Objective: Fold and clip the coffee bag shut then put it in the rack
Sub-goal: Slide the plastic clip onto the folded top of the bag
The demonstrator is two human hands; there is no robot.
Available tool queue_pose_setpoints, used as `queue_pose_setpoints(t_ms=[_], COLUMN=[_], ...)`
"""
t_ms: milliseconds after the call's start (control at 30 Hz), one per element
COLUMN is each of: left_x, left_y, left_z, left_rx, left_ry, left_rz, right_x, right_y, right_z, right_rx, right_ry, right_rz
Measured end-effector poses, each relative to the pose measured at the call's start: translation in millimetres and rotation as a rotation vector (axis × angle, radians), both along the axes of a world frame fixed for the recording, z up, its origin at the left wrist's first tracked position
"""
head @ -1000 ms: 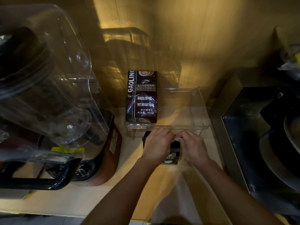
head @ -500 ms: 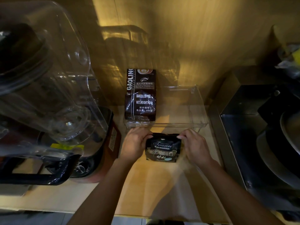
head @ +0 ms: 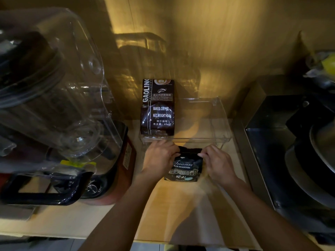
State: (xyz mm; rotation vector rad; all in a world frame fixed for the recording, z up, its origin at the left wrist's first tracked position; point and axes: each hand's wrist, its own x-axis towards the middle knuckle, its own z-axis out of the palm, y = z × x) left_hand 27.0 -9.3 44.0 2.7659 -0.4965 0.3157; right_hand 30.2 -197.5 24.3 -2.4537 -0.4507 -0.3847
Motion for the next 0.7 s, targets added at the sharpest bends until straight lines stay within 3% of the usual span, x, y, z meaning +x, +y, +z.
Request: queue_pose_setpoints(t_ms=[400, 700], left_x=[5.7, 6.3], left_y=[-49.1, -47.7], left_z=[-7.1, -10.7], left_rx=[-0.233, -0.269], left_ry=[0.081, 0.094], left_rz=[-0.115, -0.079], right_x=[-10.3, -33.9], right_y=[-11.4, -55.8], right_z=[-3.4, -56.5], right_rx=[0.062, -0.056], right_ry=[0.075, 0.261], right_rz=[-0.019, -0.274])
